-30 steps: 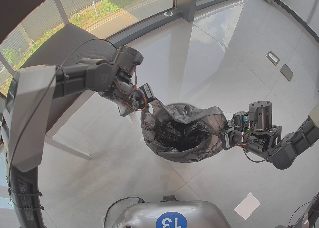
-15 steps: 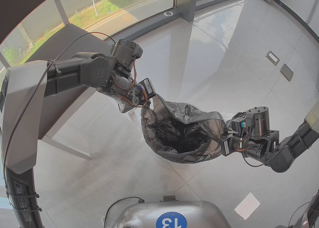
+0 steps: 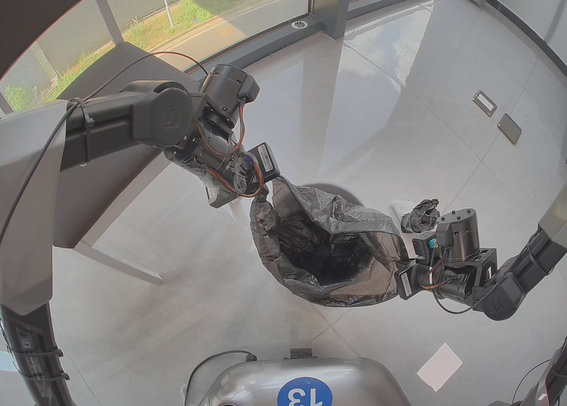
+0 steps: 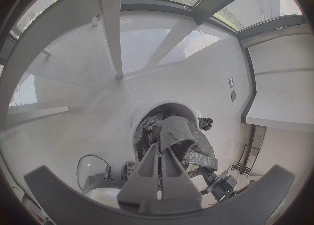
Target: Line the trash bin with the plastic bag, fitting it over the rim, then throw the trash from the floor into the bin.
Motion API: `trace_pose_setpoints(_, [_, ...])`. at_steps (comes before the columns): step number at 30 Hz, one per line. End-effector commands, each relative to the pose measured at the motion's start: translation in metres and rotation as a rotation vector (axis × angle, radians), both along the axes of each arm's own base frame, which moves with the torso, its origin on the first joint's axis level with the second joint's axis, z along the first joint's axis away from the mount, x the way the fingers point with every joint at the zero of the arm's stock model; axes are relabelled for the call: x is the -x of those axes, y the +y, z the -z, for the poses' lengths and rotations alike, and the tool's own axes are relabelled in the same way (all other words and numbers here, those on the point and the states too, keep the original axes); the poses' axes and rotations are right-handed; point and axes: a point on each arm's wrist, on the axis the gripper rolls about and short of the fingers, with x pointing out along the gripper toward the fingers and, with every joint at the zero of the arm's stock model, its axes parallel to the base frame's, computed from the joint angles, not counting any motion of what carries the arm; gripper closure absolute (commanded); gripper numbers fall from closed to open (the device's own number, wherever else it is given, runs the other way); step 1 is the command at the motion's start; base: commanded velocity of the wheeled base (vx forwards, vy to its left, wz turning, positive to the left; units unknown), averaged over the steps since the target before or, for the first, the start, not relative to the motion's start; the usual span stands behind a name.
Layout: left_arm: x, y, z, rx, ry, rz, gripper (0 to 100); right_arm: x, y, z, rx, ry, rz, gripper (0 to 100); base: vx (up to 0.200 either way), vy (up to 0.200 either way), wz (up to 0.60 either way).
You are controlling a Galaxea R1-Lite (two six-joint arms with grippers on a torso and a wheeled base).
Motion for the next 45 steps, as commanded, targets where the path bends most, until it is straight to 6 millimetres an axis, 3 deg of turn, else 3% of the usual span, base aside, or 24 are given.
trace_pose_setpoints(1, [0.0,0.003,-0.003,0.003,-0.006,-0.007,100,-0.004,0.001,0.006,0.009,0.012,0.001,100,0.0,0.0,0.0])
trace_pose_setpoints(10, [-0.016,-0.004,0.023,-0.017,0.022,-0.013,100,-0.031,0.006,0.018,0.011,0.008,0.019,100,0.0,0.0,0.0])
trace_pose_setpoints(19, [-0.033,0.046,0.007,0.004,-0.016,-0.14,100,-0.058,-0.005,0.0,-0.023,-0.078,0.08,100,0.0,0.0,0.0])
trace_pose_setpoints(22, [-0.031,0.049,0.003,0.008,-0.021,-0.147,100,-0.06,-0.007,0.0,-0.022,-0.081,0.087,100,0.0,0.0,0.0])
trace_pose_setpoints(36, [-0.024,0.033,0.003,0.015,-0.015,-0.118,100,-0.059,-0.006,0.003,-0.018,-0.071,0.083,100,0.0,0.0,0.0])
trace_pose_setpoints(37, [-0.024,0.033,0.003,0.017,-0.018,-0.122,100,-0.059,-0.005,0.003,-0.022,-0.071,0.082,0,0.0,0.0,0.0])
trace_pose_setpoints(45, [-0.019,0.03,-0.003,0.027,-0.029,-0.122,100,-0.055,-0.005,-0.009,-0.031,-0.107,0.073,0,0.0,0.0,0.0])
